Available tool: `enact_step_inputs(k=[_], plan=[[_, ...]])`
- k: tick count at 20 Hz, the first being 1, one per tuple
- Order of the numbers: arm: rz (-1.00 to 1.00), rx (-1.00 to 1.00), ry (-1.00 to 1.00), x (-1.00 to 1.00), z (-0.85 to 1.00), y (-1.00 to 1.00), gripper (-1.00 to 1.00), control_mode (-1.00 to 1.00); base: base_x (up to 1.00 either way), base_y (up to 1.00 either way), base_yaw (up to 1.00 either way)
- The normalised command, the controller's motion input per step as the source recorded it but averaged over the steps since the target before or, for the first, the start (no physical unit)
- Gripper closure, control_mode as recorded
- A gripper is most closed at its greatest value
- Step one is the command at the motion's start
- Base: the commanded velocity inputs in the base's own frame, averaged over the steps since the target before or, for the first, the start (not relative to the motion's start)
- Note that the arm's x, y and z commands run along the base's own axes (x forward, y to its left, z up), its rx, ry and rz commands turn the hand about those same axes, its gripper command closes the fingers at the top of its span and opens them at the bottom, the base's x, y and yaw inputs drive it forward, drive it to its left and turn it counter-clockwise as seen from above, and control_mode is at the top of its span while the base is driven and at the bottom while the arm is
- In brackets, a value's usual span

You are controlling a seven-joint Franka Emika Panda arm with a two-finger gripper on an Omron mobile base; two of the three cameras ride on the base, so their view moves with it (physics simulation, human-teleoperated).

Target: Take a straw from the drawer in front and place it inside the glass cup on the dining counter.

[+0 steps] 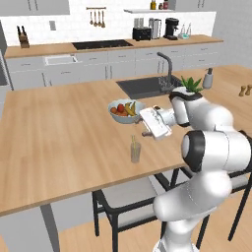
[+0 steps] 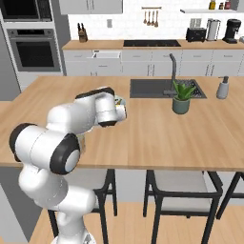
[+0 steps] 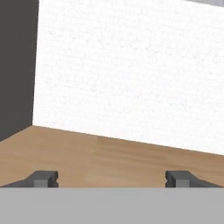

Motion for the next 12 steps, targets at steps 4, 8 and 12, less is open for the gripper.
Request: enact_step_inputs(k=[4,8,12], plan=[[0.0,-0.18,-0.27,-0.48,1.0,0.19,-1.0,-1.0,0.0,0.0,0.0],[0.0,-0.5,-0.37,-0.72,0.66,0.48,-1.0,-1.0,0.0,0.0,0.0],[0.0,-0.63,-0.32,-0.73,0.2,0.46,-1.0,-1.0,0.0,0.0,0.0]])
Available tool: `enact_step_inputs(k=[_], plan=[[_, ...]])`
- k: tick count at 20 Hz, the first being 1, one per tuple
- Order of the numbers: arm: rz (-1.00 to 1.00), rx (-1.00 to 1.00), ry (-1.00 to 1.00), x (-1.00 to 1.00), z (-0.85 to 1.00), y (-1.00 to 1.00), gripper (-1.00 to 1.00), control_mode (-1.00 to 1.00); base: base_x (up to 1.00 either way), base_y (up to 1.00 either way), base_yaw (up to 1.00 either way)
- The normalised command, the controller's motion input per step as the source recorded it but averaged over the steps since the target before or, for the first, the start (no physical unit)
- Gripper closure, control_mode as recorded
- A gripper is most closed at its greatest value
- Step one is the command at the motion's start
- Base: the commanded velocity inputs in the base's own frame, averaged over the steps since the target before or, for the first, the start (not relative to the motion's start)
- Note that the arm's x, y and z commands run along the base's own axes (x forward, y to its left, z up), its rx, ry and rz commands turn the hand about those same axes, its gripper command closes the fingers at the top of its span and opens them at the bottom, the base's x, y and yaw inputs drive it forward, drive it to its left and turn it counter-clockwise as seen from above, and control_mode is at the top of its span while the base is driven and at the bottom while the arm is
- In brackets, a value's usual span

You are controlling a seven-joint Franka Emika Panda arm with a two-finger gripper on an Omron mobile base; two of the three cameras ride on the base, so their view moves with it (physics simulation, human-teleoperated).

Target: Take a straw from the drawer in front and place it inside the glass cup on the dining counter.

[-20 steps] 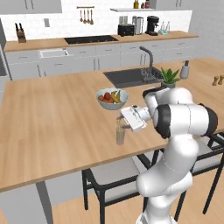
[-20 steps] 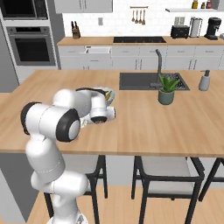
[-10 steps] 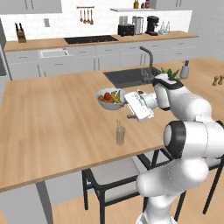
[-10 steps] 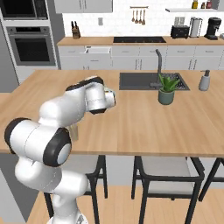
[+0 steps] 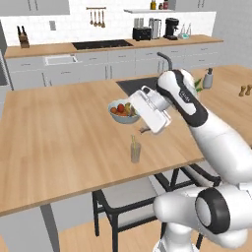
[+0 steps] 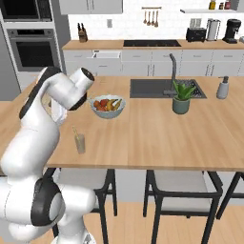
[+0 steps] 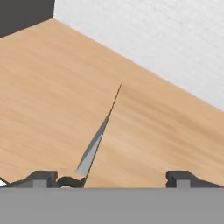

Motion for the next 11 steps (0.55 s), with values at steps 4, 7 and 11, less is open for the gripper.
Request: enact_step_inputs(k=[4,7,11], plan=[[0.0,-0.63,-0.21,-0.47,0.0,0.26,-1.0,-1.0,0.0,0.0,0.0],[0.0,-0.58,-0.21,-0.5,-0.01,0.14,-1.0,-1.0,0.0,0.0,0.0],[0.0,-0.5,-0.14,-0.57,-0.26,0.06,-1.0,-1.0,0.0,0.0,0.0]])
